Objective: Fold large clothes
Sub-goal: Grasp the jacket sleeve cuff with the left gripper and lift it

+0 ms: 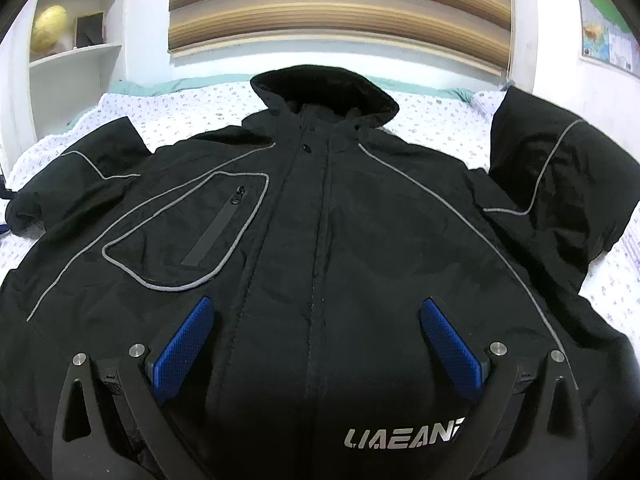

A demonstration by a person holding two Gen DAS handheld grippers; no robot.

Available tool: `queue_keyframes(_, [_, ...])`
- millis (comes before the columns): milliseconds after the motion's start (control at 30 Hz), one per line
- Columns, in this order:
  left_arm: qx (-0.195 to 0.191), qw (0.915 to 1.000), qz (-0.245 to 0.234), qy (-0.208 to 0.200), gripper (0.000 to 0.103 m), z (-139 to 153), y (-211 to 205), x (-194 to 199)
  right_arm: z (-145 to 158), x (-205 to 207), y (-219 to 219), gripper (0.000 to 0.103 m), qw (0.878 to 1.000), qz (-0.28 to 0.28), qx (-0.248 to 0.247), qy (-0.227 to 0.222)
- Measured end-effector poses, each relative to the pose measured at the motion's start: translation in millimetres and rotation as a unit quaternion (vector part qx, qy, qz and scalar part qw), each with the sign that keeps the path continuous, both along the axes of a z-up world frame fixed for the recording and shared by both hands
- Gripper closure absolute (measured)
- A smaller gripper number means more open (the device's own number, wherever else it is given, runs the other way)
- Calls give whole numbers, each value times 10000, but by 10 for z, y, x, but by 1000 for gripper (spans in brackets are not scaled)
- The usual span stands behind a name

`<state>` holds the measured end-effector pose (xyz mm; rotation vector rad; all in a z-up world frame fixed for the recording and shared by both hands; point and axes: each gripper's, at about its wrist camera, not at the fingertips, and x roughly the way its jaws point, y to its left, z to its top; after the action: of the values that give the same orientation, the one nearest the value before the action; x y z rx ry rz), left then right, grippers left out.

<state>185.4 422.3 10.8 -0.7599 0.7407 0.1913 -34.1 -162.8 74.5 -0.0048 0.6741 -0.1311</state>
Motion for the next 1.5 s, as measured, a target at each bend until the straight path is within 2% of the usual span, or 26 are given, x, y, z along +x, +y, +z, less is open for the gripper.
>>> queue_keyframes(33, [136, 9999, -40, -72, 43, 16, -36, 56, -15, 15, -17, 0, 10000, -3, 16, 45])
queue_keyframes(67, [214, 9997, -108, -62, 69, 35, -90, 84, -24, -5, -11, 0, 10000, -7, 22, 69])
queue_keyframes(100, [227, 9994, -215, -126, 77, 37, -96, 147, -28, -35, -4, 0, 10000, -12, 22, 71])
queue_keyframes(133, [304, 9991, -199, -204, 80, 87, -127, 146, -35, -38, -6, 0, 10000, -15, 9, 74])
queue_keyframes(200, [802, 9958, 48, -439, 83, 274, -195, -5, -37, -34, -4, 0, 10000, -22, -15, 77])
queue_keyframes(233, [1234, 9904, 290, -557, 83, 418, -234, -117, -40, -31, -7, 0, 10000, -22, -22, 78])
queue_keyframes(300, [1698, 9820, 583, -582, 83, 567, -257, -265, -45, -21, -12, 0, 9999, -28, -30, 94])
queue_keyframes(333, [1868, 9785, 766, -419, 83, 610, -235, -286, -48, -16, -14, 0, 9999, -30, -33, 102])
queue_keyframes(433, [1971, 9751, 991, 238, 83, 510, -189, -162, -51, -11, -14, 0, 9999, -28, -58, 119])
queue_keyframes(500, [2056, 9749, 736, 426, 83, 422, -244, -57, -51, -12, -15, 0, 9999, -27, -58, 115])
queue_keyframes(533, [2051, 9766, 557, 335, 84, 437, -290, -51, -50, -16, -16, 0, 9999, -26, -46, 115])
queue_keyframes(600, [2005, 9795, 203, -68, 84, 613, -418, -107, -51, -19, -21, 0, 9999, -22, -19, 113])
queue_keyframes(667, [2197, 9740, -157, -536, 84, 945, -687, -217, -50, -18, -20, 0, 9999, -18, -1, 112])
queue_keyframes(800, [2251, 9561, -1116, -1509, 84, 1703, -1450, -439, -46, -9, -9, 0, 9999, -24, 7, 113])
queue_keyframes(833, [2203, 9478, -1507, -1746, 84, 1907, -1744, -483, -46, -8, -8, 0, 9999, -25, 6, 116])
queue_keyframes(867, [2159, 9409, -1794, -1892, 84, 2019, -1949, -523, -46, -10, -8, 0, 9999, -27, 10, 113])
queue_keyframes(933, [2017, 9218, -2532, -2131, 84, 2197, -2434, -565, -42, -13, -7, 0, 9999, -29, 34, 103])
queue_keyframes(1000, [1789, 9072, -3151, -2139, 84, 2245, -2904, -548, -38, -19, -22, 0, 9999, -27, 87, 80])
queue_keyframes(1067, [1618, 8949, -3655, -1985, 84, 2137, -3363, -462, -30, -28, -41, 0, 9998, -32, 171, 51])
queue_keyframes(1133, [1543, 8858, -4059, -1640, 83, 1830, -3817, -349, -20, -38, -70, 0, 9997, -45, 257, 5])
queue_keyframes(1233, [1528, 8840, -4335, -859, 83, 1194, -4304, -108, -13, -39, -103, 0, 9994, -64, 339, -20])
queue_keyframes(1267, [1528, 8835, -4403, -465, 83, 910, -4451, 10, -11, -40, -105, 0, 9994, -63, 351, -24])
queue_keyframes(1367, [1328, 8787, -4573, 340, 80, 230, -4674, 157, -8, -42, -119, 0, 9993, -55, 372, -39])
queue_keyframes(1433, [1158, 8786, -4612, 441, 80, 79, -4681, 170, -4, -49, -138, 0, 9991, -48, 407, -57])
queue_keyframes(1500, [985, 8781, -4666, 385, 73, 177, -4609, 160, -8, -54, -146, 0, 9990, -47, 432, -63])
